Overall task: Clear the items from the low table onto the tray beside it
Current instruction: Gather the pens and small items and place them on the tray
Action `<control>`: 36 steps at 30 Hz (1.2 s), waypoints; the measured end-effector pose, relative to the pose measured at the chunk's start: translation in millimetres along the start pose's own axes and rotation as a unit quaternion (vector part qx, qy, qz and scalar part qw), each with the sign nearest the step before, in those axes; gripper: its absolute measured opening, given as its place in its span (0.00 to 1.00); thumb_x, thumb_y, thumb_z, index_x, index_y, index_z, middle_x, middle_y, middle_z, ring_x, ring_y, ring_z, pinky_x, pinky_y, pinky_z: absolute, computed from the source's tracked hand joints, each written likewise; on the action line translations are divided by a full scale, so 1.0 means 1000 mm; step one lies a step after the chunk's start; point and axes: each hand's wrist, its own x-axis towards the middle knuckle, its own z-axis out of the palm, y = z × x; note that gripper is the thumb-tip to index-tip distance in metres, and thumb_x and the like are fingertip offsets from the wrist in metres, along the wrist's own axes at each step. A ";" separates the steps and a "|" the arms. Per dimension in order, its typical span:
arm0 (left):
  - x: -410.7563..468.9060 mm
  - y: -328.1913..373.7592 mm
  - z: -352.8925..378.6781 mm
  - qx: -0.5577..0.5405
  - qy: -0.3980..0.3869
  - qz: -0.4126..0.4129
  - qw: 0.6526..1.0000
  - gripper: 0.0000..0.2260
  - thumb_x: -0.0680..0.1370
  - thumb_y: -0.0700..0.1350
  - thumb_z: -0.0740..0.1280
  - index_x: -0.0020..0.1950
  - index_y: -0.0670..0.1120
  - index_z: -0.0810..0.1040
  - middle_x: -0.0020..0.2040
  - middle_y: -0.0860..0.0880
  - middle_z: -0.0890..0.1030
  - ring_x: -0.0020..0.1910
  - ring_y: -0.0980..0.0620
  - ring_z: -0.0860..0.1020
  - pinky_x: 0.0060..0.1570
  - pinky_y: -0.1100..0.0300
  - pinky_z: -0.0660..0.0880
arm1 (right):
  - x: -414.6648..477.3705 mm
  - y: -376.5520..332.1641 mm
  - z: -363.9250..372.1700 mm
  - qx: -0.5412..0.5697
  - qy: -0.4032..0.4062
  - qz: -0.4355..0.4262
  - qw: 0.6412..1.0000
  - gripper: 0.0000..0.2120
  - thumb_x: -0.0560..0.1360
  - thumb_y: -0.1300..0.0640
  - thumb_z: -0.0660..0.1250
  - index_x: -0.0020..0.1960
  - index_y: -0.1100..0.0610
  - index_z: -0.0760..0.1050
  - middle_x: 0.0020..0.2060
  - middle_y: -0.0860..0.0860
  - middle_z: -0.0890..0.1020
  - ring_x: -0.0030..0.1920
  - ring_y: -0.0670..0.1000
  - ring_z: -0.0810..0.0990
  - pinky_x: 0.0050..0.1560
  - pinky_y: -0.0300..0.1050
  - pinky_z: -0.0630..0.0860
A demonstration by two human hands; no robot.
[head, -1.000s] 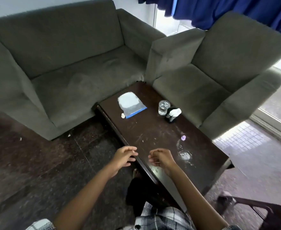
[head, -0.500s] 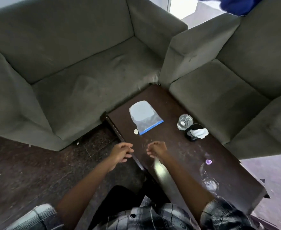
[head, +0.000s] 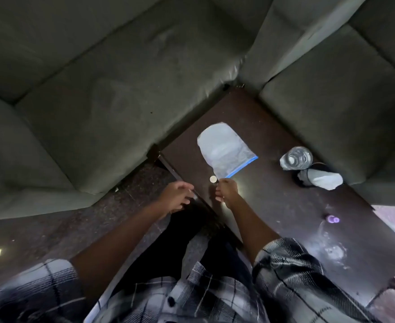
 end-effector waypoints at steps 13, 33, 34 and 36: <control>0.058 0.007 -0.069 0.078 -0.044 -0.022 0.996 0.08 0.80 0.42 0.57 0.55 0.49 0.74 0.51 0.49 0.80 0.46 0.51 0.77 0.48 0.58 0.71 | 0.062 -0.001 0.044 0.286 0.010 0.127 0.950 0.13 0.77 0.59 0.59 0.59 0.65 0.68 0.51 0.62 0.74 0.61 0.61 0.75 0.51 0.53 0.74; 0.024 0.059 0.092 0.164 -0.129 0.147 0.967 0.18 0.74 0.45 0.70 0.63 0.41 0.75 0.52 0.45 0.78 0.49 0.52 0.76 0.41 0.67 0.72 | -0.122 0.012 -0.071 0.477 -0.084 0.004 0.875 0.10 0.78 0.56 0.57 0.50 0.58 0.76 0.42 0.58 0.80 0.42 0.54 0.80 0.43 0.44 0.76; 0.021 0.060 0.103 0.169 -0.122 0.152 0.966 0.18 0.74 0.45 0.70 0.62 0.41 0.76 0.50 0.45 0.79 0.49 0.52 0.76 0.43 0.66 0.72 | -0.123 0.017 -0.082 0.479 -0.085 0.003 0.874 0.10 0.78 0.56 0.57 0.51 0.58 0.76 0.42 0.58 0.80 0.42 0.54 0.80 0.41 0.44 0.77; 0.014 0.062 0.126 0.173 -0.119 0.150 0.966 0.17 0.73 0.45 0.71 0.60 0.40 0.77 0.49 0.45 0.79 0.49 0.52 0.77 0.46 0.63 0.73 | -0.122 0.030 -0.107 0.475 -0.074 0.005 0.877 0.10 0.78 0.56 0.56 0.50 0.57 0.75 0.42 0.58 0.80 0.42 0.54 0.80 0.40 0.43 0.77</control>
